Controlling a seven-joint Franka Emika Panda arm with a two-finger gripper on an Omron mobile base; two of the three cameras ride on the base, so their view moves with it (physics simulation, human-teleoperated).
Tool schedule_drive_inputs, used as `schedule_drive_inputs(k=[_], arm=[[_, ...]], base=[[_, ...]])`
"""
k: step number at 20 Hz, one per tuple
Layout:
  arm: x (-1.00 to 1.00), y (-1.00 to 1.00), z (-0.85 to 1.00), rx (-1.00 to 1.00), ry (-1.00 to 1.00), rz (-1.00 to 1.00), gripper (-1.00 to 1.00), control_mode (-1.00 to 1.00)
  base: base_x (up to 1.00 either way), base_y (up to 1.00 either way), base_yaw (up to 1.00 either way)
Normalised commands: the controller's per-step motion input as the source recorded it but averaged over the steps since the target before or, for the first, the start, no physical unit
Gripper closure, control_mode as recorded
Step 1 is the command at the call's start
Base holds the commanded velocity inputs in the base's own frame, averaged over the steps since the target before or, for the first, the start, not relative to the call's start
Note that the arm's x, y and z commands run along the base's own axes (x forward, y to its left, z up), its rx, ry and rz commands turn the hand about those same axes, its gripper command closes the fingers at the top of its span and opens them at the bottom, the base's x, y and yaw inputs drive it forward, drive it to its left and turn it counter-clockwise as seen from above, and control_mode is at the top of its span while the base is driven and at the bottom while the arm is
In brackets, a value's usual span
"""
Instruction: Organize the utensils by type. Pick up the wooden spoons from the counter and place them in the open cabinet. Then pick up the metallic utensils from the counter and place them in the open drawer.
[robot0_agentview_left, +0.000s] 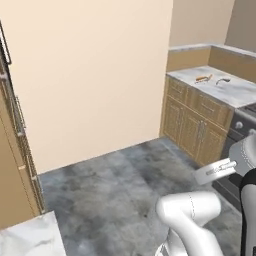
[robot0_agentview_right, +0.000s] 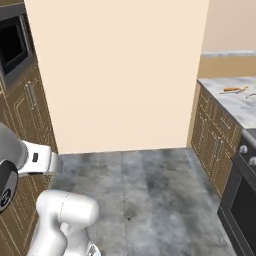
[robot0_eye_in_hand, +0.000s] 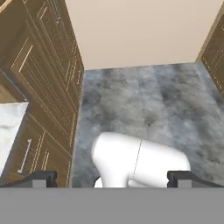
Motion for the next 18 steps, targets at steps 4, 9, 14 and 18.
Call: schedule_drive_inputs(k=[4, 9, 14, 18], arm=[[0.00, 0.00, 0.00, 0.00, 0.00, 0.00, -1.00, 1.00], [0.00, 0.00, 0.00, 0.00, 0.00, 0.00, -1.00, 1.00], [0.00, 0.00, 0.00, 0.00, 0.00, 0.00, -1.00, 1.00], [0.00, 0.00, 0.00, 0.00, 0.00, 0.00, -1.00, 1.00]], base=[[0.90, 0.00, -0.45], [0.85, 0.02, -0.47], [0.90, 0.08, -0.42], [0.93, 0.27, -0.32]])
